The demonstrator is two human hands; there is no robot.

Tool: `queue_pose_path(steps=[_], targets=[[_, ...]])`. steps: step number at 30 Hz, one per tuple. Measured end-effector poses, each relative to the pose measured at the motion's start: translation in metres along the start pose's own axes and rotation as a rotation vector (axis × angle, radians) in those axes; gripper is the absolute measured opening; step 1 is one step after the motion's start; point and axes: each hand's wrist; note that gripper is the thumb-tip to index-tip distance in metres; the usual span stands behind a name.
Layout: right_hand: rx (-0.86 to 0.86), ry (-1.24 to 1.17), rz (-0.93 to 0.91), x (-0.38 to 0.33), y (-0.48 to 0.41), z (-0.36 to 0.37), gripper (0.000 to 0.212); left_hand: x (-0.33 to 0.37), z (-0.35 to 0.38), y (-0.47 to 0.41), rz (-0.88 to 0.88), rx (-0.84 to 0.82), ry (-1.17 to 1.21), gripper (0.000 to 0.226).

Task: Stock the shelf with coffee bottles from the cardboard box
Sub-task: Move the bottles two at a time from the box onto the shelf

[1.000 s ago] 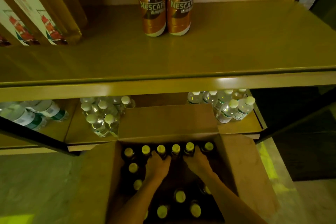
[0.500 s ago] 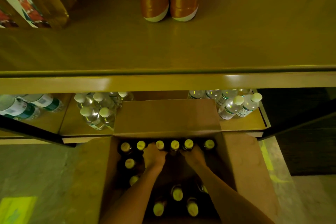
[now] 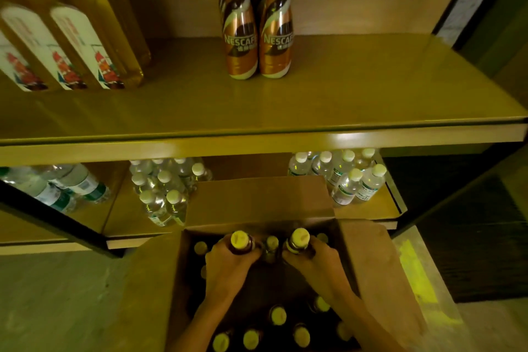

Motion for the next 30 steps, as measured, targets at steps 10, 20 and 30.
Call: queue_pose_path(steps=[10,20,30], targets=[[0.162,0.072,-0.334,-0.116,0.085,-0.034,0.026,0.112,-0.052,0.06,0.434,0.001,0.089,0.047],[0.245,-0.031,-0.667,-0.225,0.09,-0.082,0.036,0.23,-0.11,0.059,0.669,0.053,0.057,0.029],[0.247,0.024,-0.687,-0.284,0.041,-0.107,0.031,0.288,-0.13,0.012,0.745,0.085,0.001,0.017]])
Point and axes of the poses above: each hand's wrist, its own y-axis away from the middle knuckle, its own z-axis out of the palm, x = y × z, and after that the axes turned 14 degrees about -x, right-handed
